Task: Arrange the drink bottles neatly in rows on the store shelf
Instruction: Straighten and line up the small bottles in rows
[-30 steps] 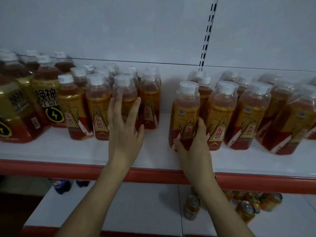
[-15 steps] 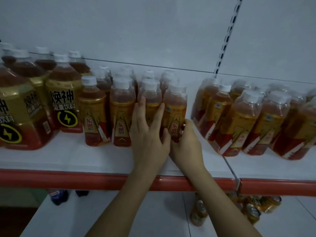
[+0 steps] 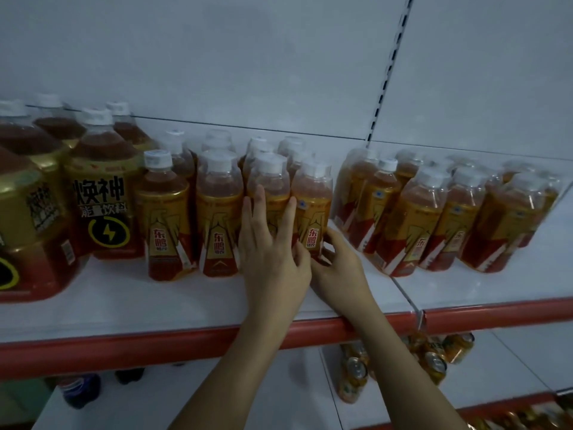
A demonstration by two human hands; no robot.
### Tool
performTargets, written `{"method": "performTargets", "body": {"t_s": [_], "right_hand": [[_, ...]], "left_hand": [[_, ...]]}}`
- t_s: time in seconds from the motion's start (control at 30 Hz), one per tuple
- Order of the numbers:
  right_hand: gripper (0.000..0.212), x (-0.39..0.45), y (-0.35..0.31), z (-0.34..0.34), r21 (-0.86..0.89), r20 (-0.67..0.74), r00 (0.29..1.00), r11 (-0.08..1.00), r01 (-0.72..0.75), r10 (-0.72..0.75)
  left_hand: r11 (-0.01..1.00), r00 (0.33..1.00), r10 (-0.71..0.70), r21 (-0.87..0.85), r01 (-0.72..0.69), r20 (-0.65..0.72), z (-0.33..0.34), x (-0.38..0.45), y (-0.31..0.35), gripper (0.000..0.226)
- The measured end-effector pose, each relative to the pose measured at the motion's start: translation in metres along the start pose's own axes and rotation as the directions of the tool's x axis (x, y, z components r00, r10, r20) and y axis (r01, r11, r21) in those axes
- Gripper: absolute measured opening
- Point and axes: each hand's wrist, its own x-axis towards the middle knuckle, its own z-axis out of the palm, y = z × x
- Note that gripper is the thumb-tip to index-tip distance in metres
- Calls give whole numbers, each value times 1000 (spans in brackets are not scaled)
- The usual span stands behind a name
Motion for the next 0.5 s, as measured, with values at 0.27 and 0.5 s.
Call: {"method": "performTargets", "body": {"t_s": [0.27,0.5], "right_hand": [[21,-14,-3,-20,58,-277,958,994,92,-73],[17,0,-40,-121,-40,-512,821,961,273,-254]], "left_hand": [[949,941,293,-71,-308,-169,-5,-5,6,53],[870,926,364,-320,-376,-98,6,0,56,27]]}}
